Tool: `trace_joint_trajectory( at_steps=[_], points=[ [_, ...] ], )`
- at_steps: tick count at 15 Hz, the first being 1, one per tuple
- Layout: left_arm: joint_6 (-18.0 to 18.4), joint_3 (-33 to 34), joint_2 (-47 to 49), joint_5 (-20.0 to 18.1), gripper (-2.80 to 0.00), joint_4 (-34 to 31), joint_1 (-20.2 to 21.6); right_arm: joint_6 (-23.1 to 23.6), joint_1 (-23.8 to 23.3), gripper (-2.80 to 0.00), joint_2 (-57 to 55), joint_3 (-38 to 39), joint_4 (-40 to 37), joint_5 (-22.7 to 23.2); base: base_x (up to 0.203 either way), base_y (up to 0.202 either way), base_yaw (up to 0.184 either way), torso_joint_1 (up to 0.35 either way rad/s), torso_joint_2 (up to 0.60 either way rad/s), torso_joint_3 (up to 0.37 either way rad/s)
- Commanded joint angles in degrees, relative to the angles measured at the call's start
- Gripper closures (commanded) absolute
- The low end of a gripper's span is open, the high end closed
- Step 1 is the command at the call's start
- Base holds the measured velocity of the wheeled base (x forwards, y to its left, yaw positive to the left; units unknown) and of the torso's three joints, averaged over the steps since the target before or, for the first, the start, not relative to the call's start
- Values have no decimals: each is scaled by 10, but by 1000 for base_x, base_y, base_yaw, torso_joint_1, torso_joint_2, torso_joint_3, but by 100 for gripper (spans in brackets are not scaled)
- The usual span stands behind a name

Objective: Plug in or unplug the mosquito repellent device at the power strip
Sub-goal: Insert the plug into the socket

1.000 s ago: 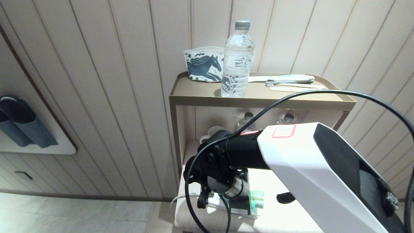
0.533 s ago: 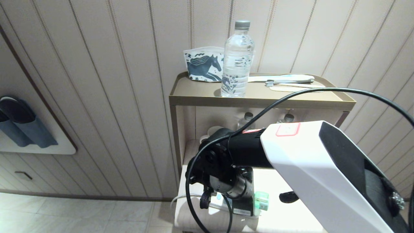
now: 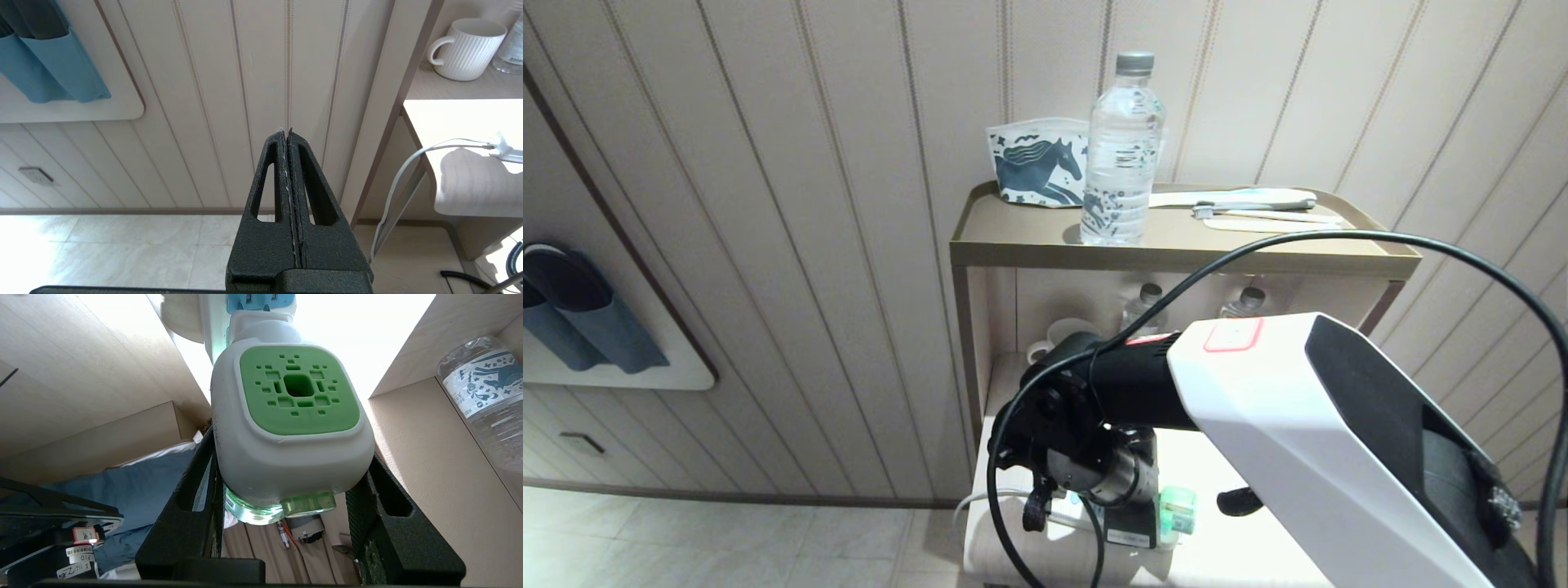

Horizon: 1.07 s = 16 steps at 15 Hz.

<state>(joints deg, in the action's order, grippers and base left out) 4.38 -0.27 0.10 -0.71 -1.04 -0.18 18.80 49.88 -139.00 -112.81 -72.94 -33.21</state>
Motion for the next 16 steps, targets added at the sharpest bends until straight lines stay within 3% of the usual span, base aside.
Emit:
trace_joint_trajectory(
  at_steps=[1, 16],
  points=[
    [0, 0, 0, 0, 0, 0, 0, 3, 1, 0, 1, 0, -1, -2, 0, 0, 0, 0, 0, 0],
    [0, 0, 0, 0, 0, 0, 0, -3, 2, 0, 2, 0, 5, 4, 0, 0, 0, 0, 0, 0]
  ],
)
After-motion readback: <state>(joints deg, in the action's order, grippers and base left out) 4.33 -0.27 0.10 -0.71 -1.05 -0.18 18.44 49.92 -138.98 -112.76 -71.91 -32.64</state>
